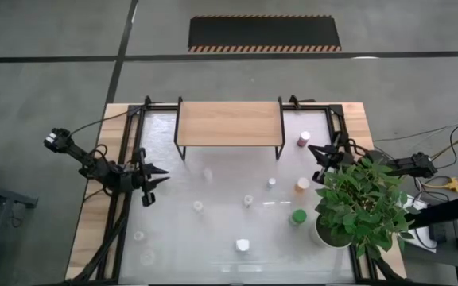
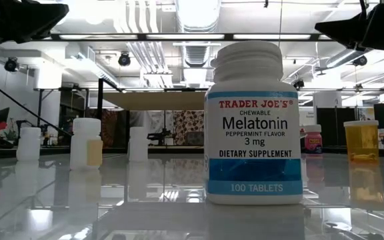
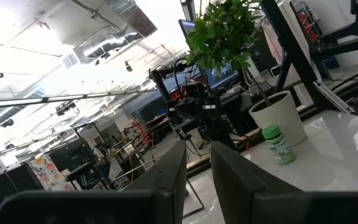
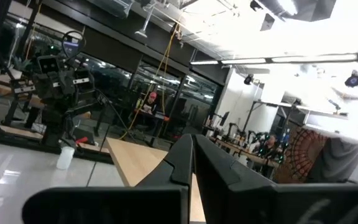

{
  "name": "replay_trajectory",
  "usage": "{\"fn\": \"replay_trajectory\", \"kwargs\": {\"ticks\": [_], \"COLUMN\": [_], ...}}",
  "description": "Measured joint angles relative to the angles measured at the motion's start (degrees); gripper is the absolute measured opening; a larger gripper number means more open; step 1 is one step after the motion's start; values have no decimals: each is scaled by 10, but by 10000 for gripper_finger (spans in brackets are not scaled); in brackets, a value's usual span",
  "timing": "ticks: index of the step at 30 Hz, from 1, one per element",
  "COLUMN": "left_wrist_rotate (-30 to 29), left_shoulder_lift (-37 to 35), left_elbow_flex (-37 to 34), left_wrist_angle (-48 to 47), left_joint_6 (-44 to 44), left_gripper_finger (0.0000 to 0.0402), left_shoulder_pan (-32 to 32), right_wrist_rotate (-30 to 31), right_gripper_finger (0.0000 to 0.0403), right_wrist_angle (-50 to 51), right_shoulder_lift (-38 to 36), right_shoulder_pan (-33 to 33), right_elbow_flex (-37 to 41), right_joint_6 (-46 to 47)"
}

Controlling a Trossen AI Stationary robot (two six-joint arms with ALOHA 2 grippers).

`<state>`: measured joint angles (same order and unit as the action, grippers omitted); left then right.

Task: Pick and place medicine bottles onto shelf by color
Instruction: Put the light green pill bottle on the shelf

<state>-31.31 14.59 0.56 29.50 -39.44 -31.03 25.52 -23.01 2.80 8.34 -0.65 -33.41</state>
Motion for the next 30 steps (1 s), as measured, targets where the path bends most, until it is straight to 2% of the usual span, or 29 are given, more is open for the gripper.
{"fn": "replay_trajectory", "kwargs": {"ticks": [4,5,8,9,13,23,30], "left_wrist_rotate": [1,2,-4,-9,-16,-16,-16], "left_shoulder_lift": [0,0,0,-1,-1,-1,-1], "left_elbow_flex": [0,0,0,0,0,0,0], "left_wrist_angle": [2,11,62,81,140,239,256], "left_joint_6": [25,58,168,171,166,149,117], "left_gripper_finger": [58,58,58,58,58,58,58], "left_shoulder_pan": [0,0,0,0,0,0,0], "right_wrist_rotate": [-4,-17,-85,-90,-75,-75,-75], "right_gripper_finger": [9,9,9,9,9,9,9], "right_wrist_angle": [0,0,-3,-12,-19,-17,-17], "right_shoulder_lift": [0,0,0,0,-1,0,0], "right_shoulder_pan": [0,0,0,-1,-2,-1,-1], "right_elbow_flex": [0,0,0,0,0,0,0], "right_joint_6": [-53,-20,184,197,147,224,235]}}
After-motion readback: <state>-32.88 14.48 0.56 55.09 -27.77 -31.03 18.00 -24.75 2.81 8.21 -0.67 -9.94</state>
